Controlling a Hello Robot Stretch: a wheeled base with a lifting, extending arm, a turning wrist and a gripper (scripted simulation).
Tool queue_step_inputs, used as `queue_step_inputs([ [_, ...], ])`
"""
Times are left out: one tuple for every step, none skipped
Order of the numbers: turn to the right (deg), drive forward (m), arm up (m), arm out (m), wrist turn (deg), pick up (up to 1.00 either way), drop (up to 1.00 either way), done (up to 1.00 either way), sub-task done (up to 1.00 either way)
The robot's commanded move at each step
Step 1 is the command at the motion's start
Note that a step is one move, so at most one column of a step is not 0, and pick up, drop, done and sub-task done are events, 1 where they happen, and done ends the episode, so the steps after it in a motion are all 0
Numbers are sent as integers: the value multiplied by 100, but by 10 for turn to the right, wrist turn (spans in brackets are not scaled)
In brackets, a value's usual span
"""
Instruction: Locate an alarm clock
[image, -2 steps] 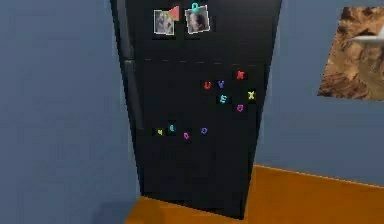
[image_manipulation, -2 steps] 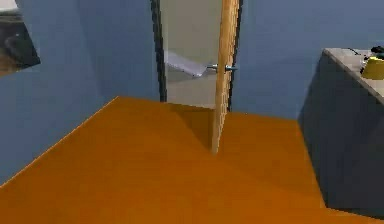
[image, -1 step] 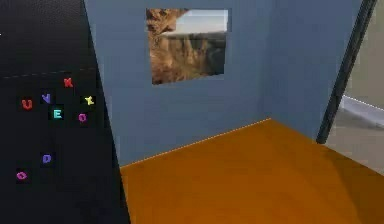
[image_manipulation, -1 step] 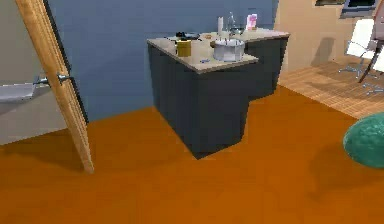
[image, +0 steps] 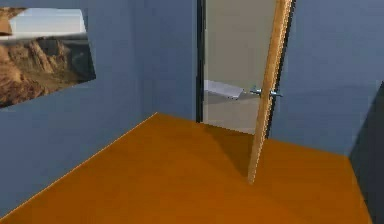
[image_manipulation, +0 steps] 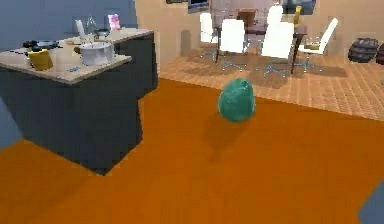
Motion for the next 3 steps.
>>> queue_step_inputs([
  [0,100,0,0,0,0,0,0,0],
  [30,0,0,0,0,0,0,0,0],
  [0,55,0,0,0,0,0,0,0],
])
